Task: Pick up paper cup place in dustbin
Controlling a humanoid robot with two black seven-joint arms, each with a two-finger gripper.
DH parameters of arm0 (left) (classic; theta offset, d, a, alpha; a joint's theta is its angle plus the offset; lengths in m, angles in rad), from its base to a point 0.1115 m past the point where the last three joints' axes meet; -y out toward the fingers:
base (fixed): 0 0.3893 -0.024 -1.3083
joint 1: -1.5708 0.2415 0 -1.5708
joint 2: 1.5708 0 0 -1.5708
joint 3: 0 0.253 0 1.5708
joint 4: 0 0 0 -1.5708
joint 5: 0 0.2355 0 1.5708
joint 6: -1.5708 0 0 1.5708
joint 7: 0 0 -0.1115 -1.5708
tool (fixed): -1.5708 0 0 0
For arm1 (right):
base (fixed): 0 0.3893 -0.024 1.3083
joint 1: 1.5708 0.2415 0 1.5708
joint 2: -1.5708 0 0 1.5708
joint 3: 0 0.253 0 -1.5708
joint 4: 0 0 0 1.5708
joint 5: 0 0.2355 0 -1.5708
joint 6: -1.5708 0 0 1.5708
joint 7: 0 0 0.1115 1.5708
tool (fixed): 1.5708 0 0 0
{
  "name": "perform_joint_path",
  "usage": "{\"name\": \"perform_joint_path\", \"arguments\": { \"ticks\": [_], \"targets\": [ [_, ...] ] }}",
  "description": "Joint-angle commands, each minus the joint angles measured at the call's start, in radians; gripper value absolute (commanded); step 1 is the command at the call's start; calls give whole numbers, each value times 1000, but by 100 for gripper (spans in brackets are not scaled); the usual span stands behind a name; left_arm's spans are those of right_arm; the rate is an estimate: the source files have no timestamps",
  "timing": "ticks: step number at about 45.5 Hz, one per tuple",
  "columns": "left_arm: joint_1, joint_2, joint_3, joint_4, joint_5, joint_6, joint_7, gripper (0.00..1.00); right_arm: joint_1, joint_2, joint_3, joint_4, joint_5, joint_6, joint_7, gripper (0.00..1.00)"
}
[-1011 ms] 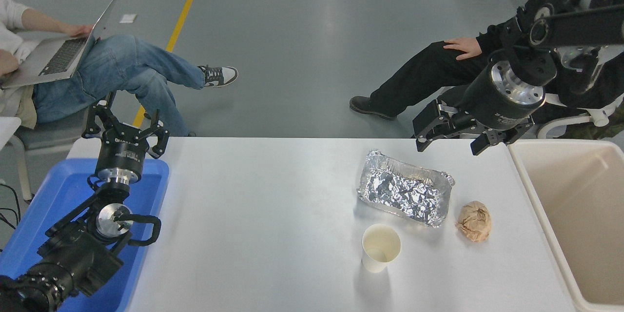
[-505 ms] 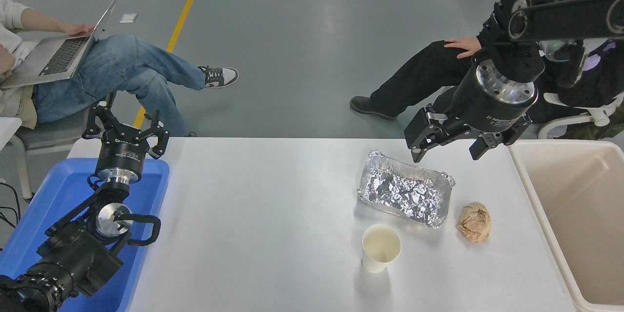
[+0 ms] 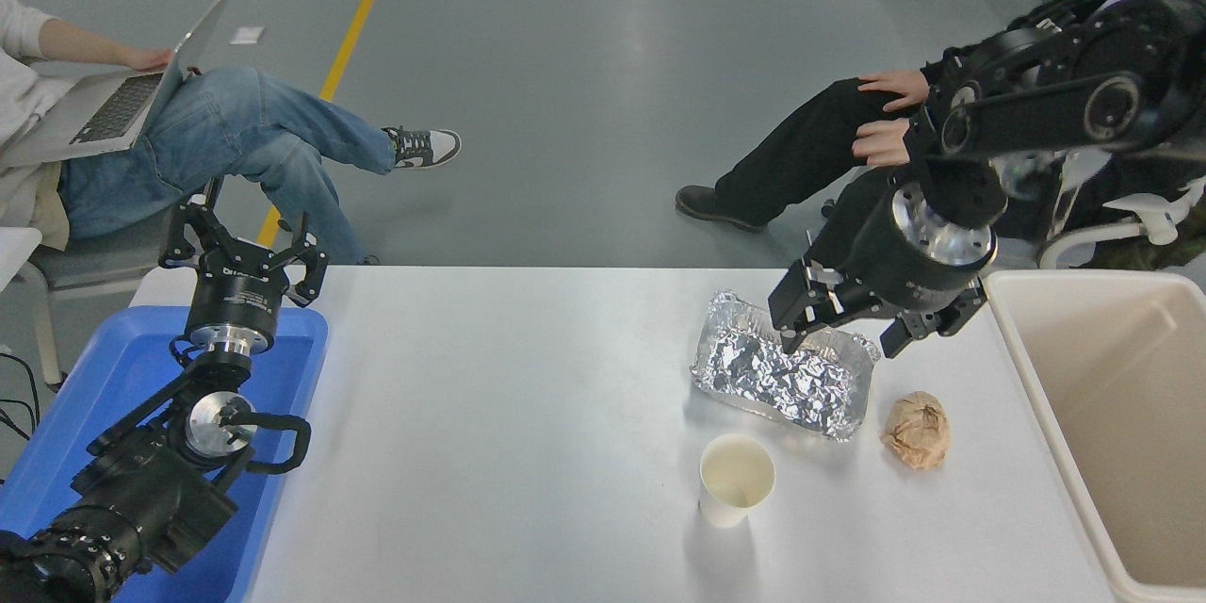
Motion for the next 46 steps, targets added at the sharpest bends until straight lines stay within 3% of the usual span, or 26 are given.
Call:
{"name": "perform_joint_path", "arguments": {
  "ticks": [1,6,25,35,42,44,46],
  "targets": [
    [1,0,0,-1,0,0,0,99,-181,16,46,-8,-42,-111,1,96],
    [0,0,0,-1,0,0,0,99,-272,45,86,-22,-89,-132,1,96],
    [0,0,0,-1,0,0,2,99,-389,101,120,-92,-88,-235,0,96],
    [0,0,0,-1,0,0,2,99,-427,125,120,-112,-74,-328,0,89],
    [0,0,0,-1,0,0,2,99,-432,130,112,-112,-74,-352,0,67],
    [0,0,0,-1,0,0,2,99,-433,131,109,-112,-79,-352,-2,57],
    [0,0,0,1,0,0,2,99,-433,136,108,-111,-85,-350,-2,39]
  ]
}}
